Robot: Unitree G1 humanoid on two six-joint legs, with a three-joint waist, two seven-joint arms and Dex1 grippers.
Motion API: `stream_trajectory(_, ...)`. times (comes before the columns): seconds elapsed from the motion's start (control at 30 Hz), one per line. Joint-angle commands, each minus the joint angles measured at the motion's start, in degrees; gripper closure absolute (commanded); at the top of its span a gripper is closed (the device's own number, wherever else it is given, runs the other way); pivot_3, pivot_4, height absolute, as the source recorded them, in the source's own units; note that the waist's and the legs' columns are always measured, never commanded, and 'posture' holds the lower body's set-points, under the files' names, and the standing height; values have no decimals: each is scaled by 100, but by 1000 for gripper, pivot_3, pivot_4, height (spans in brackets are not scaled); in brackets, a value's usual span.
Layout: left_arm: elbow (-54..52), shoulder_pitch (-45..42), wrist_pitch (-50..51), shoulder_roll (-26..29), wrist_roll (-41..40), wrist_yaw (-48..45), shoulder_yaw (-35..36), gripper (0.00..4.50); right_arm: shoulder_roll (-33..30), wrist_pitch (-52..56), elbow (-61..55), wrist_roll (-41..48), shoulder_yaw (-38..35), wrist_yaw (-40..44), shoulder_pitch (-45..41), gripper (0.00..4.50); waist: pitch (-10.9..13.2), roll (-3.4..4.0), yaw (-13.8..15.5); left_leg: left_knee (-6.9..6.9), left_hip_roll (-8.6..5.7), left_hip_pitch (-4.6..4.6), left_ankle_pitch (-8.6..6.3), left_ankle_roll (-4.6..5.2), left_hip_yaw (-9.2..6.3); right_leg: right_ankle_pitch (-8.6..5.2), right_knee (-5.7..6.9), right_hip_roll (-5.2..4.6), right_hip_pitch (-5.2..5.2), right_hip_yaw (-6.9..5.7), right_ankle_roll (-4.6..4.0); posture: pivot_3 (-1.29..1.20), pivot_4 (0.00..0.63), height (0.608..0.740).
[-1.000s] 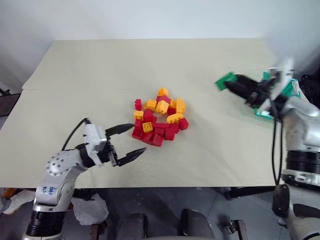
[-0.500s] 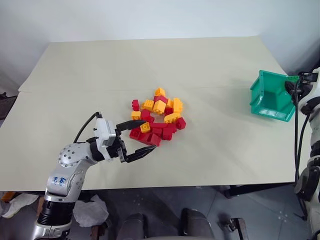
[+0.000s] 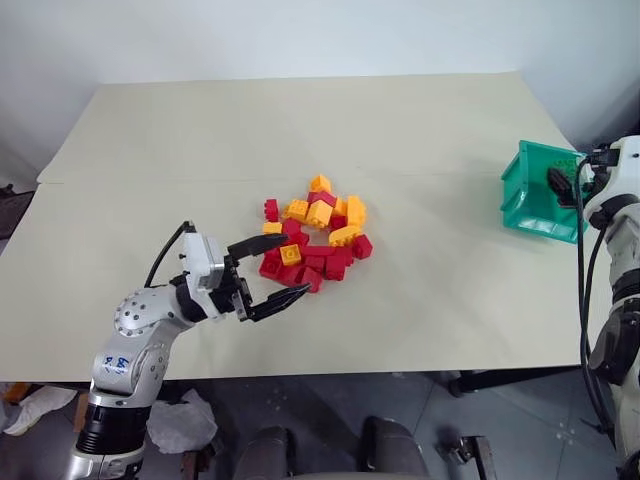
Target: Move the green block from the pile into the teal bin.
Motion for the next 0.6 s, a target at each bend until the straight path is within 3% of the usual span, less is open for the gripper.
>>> stream_trajectory(0.03,-232,-21,-15,20,-168,50,143,0,-265,-316,-291,147,-69,458,-12,57,0,0,3,0,0,0,0,0,0,0,0,0,0,0,0,0,150,740)
stream_trajectory(0.43,-42,-128,-81,139,-79,-54,169,0,-291,-331,-226,95,-26,533,4,57,0,0,-6,1,0,1,0,0,0,0,1,0,0,0,0,0,150,740)
stream_trajectory(0.6,-56,179,-207,349,-1,-67,430,0,-89,-562,-1157,804,-136,2580,425,57,0,0,-12,0,3,2,0,0,0,0,1,3,0,0,0,0,150,740)
